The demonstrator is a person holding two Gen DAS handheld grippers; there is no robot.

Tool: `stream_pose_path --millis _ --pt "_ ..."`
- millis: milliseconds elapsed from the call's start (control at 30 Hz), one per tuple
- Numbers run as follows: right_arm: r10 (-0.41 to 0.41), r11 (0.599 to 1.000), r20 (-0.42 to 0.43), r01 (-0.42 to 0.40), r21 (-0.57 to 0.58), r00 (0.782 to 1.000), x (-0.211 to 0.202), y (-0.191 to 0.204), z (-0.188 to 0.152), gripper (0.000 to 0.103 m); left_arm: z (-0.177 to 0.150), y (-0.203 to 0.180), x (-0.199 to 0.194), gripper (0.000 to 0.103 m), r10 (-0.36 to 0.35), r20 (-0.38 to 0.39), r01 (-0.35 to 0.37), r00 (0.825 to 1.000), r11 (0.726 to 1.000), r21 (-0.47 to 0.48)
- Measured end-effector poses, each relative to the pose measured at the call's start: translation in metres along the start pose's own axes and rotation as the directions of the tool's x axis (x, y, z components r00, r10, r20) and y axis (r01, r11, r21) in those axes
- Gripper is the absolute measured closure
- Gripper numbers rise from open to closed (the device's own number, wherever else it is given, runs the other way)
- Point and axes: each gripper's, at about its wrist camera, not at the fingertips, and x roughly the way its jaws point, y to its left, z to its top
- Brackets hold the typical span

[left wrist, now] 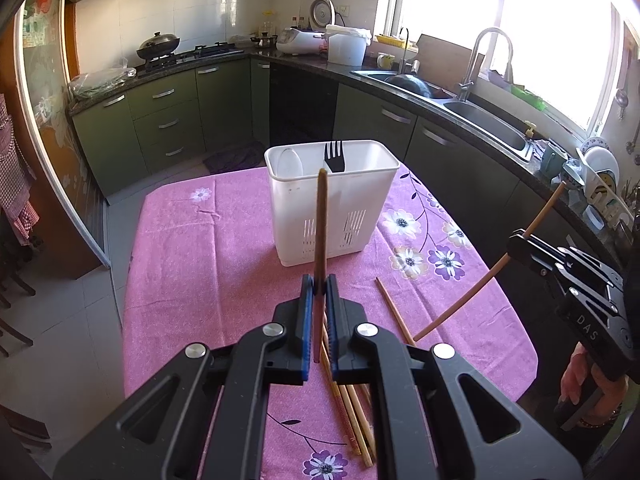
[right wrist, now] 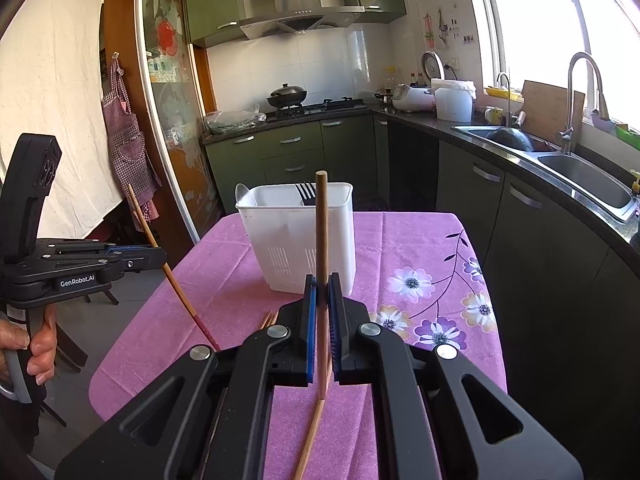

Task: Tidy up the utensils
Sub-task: 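Lower the chopstick into the holder with the left gripper while the right lifts its chopstick, then lower the chopstick into the white holder and open the right gripper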

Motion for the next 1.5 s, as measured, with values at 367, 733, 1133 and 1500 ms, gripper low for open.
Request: stream_pose_path --millis 367,733,1133,1500 --pt "0.009 1.000 0.009 -0.009 -0.024 1.000 -0.004 0.004 0.021 0.096 0.076 -0.013 -0.030 0.096 -0.040 0.104 0.037 0.994 0.999 0.033" --pt "0.011 1.000 -0.001 -0.011 -0.014 1.000 -0.002 -0.005 0.026 0.096 0.155 -0.022 -0.034 0.096 -0.001 0.254 -0.009 0.967 0.999 0.035" --pt "0.037 0.999 0.018 -0.036 -0.020 0.999 -0.008 -0.006 0.042 0.096 0.142 -0.007 0.053 0.096 0.040 0.119 -0.041 0.992 0.999 0.009" --pt "0.047 0.999 0.146 -0.049 0.011 0.988 -0.010 -0.001 0.141 0.096 0.110 -0.006 0.025 0.081 0.015 0.147 -0.021 0.989 0.999 0.038"
